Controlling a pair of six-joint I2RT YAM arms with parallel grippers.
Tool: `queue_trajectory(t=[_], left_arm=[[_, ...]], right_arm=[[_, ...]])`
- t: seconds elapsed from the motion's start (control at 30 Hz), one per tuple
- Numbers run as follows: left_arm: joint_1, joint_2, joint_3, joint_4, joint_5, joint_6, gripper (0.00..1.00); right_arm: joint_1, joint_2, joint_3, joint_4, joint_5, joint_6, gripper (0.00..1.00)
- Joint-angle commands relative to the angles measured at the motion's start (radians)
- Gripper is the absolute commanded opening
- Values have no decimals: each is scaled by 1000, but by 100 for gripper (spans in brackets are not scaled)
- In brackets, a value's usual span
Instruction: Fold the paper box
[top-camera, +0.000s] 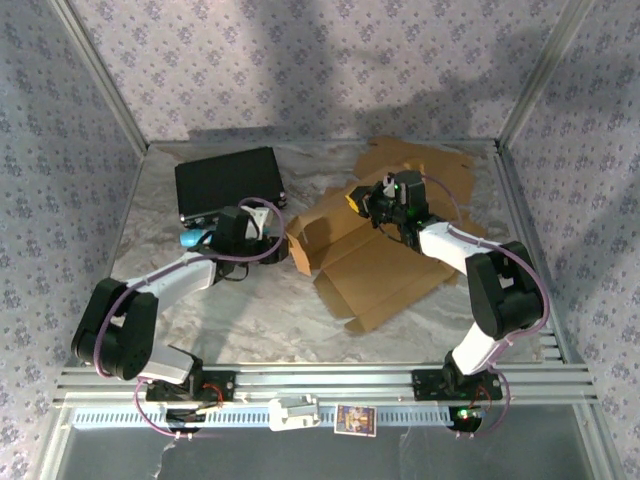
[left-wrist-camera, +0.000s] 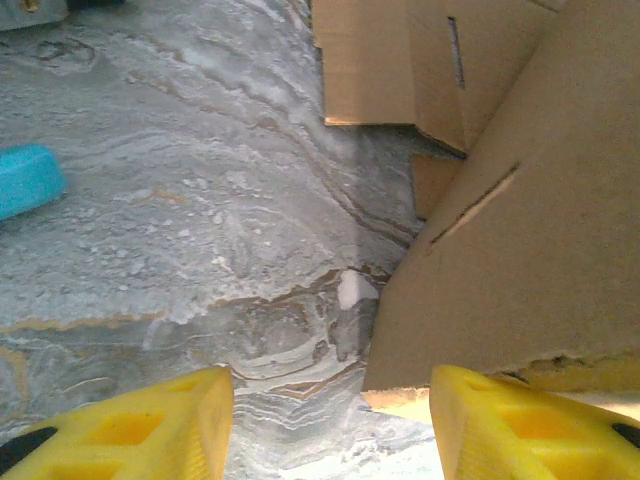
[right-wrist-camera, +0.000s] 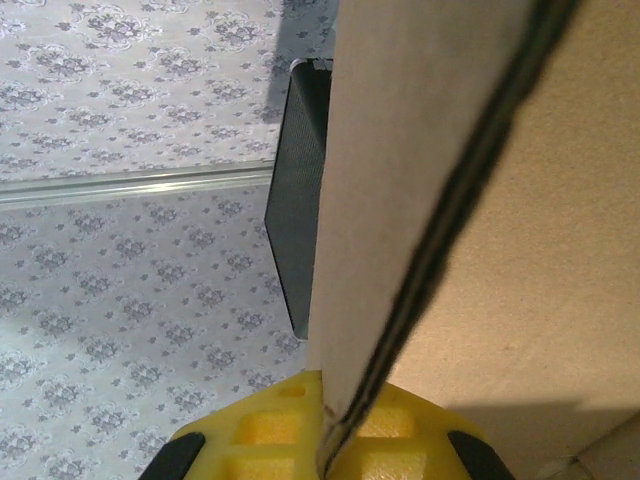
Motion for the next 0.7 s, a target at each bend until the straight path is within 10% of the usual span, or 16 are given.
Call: queue_trajectory(t=[0.0,0.67], left_arm=[[-35,-20,-1,68,30,37,55],[-162,12,37,73,-139,-93,62]], right_arm=[[13,27,12,-12,-22,-23,0],[48,6,0,3,71,26,0]])
